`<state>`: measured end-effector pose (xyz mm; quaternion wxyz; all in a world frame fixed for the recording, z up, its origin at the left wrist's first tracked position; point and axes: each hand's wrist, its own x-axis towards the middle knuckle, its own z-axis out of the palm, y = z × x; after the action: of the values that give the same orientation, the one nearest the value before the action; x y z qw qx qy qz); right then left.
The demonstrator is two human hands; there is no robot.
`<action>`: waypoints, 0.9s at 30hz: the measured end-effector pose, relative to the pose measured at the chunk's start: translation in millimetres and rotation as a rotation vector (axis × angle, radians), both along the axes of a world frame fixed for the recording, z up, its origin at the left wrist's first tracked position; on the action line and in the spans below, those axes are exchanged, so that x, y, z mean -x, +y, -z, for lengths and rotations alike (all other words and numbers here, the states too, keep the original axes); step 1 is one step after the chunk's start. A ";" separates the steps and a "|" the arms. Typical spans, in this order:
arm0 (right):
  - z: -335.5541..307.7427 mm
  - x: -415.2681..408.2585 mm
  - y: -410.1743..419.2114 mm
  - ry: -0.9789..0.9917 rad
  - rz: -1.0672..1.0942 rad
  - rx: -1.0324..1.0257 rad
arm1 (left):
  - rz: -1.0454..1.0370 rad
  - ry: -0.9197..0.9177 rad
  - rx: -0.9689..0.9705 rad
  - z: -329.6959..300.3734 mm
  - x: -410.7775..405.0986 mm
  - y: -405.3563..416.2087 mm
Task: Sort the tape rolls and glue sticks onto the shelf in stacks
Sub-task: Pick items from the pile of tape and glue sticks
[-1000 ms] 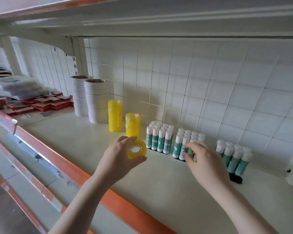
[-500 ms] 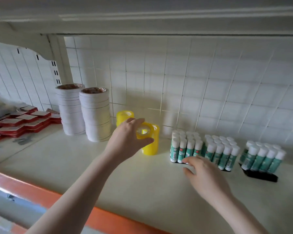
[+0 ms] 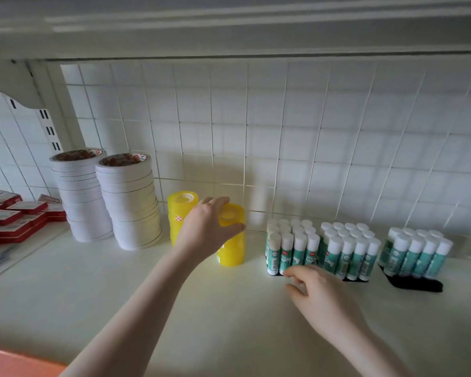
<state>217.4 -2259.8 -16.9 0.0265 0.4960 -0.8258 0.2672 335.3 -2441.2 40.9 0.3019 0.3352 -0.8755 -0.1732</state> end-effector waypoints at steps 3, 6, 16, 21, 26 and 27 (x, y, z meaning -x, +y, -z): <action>0.6 1.1 -1.3 0.008 0.001 0.003 | -0.003 0.008 -0.023 2.1 1.0 -3.0; 1.4 1.8 -2.6 0.006 -0.001 0.016 | -0.018 0.036 -0.048 5.2 2.3 -4.6; 6.0 6.2 1.5 -0.007 0.001 0.053 | -0.019 0.097 -0.120 6.5 8.6 -7.4; 7.4 6.9 0.7 -0.012 0.009 0.067 | -0.027 0.116 -0.154 6.6 9.6 -10.8; 7.9 7.7 2.2 -0.017 0.015 0.054 | -0.021 0.122 -0.171 8.0 8.4 -9.6; 8.2 8.1 2.2 -0.017 0.017 0.053 | -0.020 0.125 -0.172 8.2 7.7 -9.3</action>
<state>209.3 -2257.6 -25.1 0.0349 0.4859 -0.8227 0.2930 327.6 -2450.5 32.7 0.3275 0.3570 -0.8336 -0.2653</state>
